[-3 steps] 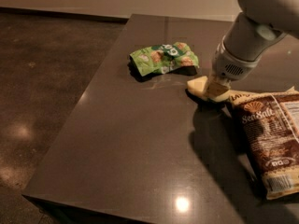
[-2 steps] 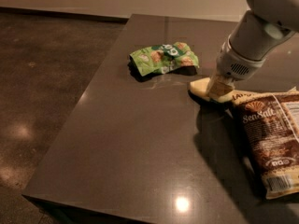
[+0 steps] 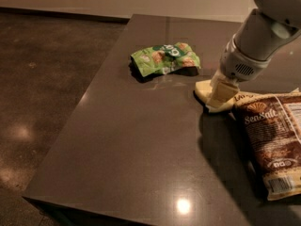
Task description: Move sponge near brown chip bag
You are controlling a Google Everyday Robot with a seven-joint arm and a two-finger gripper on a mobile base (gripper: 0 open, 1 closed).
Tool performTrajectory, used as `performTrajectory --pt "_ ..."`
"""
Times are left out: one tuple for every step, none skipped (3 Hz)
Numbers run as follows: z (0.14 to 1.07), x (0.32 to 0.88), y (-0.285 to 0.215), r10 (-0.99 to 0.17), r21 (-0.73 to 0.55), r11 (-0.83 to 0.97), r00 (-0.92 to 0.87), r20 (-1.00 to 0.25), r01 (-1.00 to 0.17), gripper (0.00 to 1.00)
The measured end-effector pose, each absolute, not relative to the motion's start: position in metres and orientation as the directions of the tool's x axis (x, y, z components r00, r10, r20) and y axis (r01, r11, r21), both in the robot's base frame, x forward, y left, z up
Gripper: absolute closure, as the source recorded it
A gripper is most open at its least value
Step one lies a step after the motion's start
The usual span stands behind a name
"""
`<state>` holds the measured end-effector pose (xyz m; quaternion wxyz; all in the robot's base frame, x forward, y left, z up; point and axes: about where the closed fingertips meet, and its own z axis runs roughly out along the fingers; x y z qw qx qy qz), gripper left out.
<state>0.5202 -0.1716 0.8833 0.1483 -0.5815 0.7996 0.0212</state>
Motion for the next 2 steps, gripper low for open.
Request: performTrajectory --pt "0.8836 0.5198 -0.1711 -0.924 -0.140 0.322 -0.279 -0.262 -0.936 0.00" --pt "0.8836 0.5198 -0.1710 -0.924 -0.140 0.322 -0.279 -0.262 -0.936 0.00"
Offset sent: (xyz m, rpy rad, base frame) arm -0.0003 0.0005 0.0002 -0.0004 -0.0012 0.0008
